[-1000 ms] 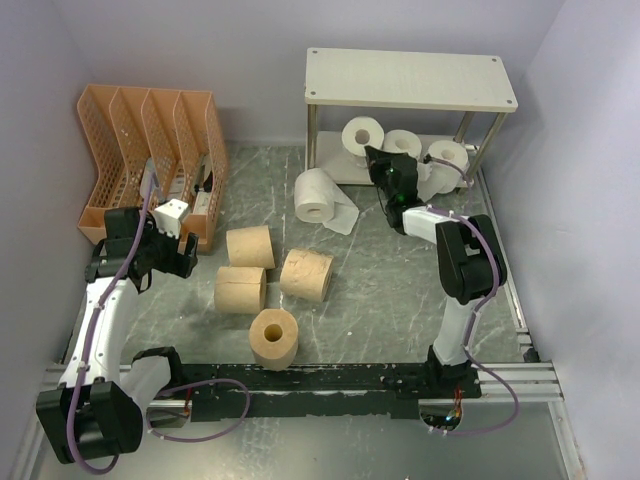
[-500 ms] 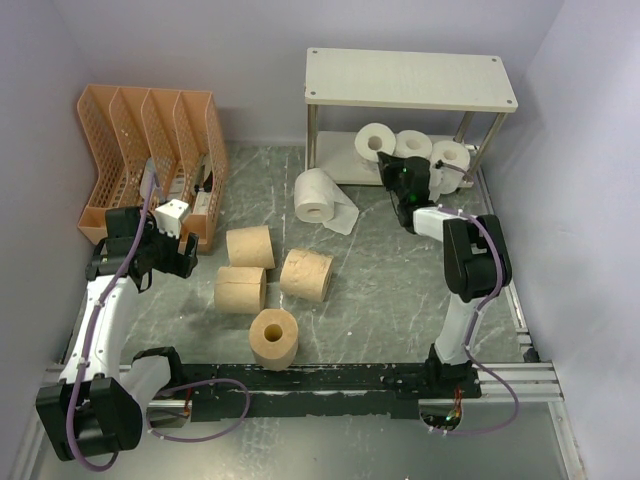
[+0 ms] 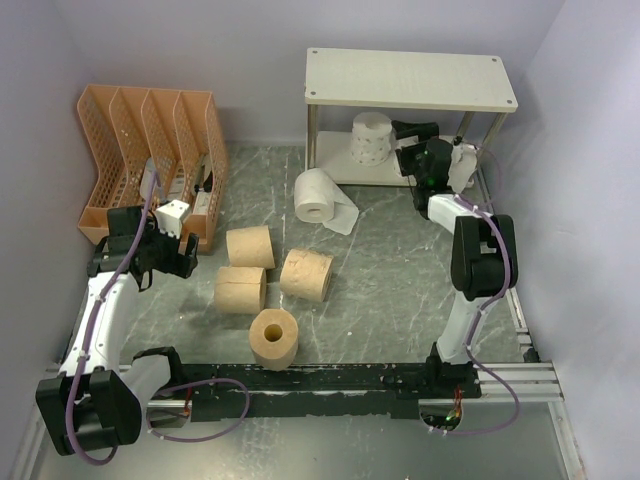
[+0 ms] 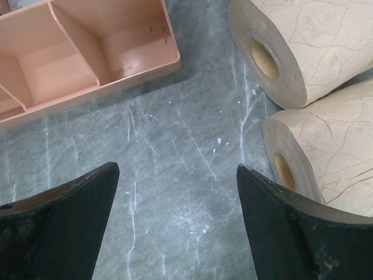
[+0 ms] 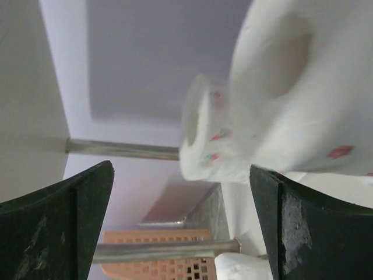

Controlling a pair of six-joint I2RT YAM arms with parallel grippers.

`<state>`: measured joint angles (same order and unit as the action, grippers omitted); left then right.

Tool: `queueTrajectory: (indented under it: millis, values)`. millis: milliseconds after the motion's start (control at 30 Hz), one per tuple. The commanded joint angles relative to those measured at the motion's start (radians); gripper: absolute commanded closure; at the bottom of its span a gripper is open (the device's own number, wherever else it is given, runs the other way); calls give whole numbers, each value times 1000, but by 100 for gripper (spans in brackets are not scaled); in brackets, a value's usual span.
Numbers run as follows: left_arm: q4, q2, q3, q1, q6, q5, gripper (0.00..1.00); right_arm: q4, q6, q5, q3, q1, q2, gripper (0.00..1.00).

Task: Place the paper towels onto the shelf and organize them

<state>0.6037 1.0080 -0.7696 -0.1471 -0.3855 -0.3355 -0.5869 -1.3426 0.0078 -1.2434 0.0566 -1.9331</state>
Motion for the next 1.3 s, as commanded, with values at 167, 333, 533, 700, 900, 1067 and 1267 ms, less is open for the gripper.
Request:
queueTrajectory:
  millis: [167,333,533,700,900,1067,1267]
  values:
    - [-6,-2,-21,-3,-3,11,6,103,499,1,107,225,271,0]
    - [-4,-4,-20,-3,-5,8,6,179,891,114,163,364,263,0]
    - [-2,-3,-20,-2,-7,5,6,248,1274,65,154,417,150,0]
    - [-5,-6,-22,-2,-8,4,6,340,1419,97,88,432,85,0]
    - [-2,1,-22,-2,-9,3,6,327,1433,47,102,432,88,0]
    - [-2,1,-22,-2,-9,3,6,330,1461,14,133,460,121,1]
    - [2,8,-24,-2,-14,-5,6,353,1542,-108,170,464,168,1]
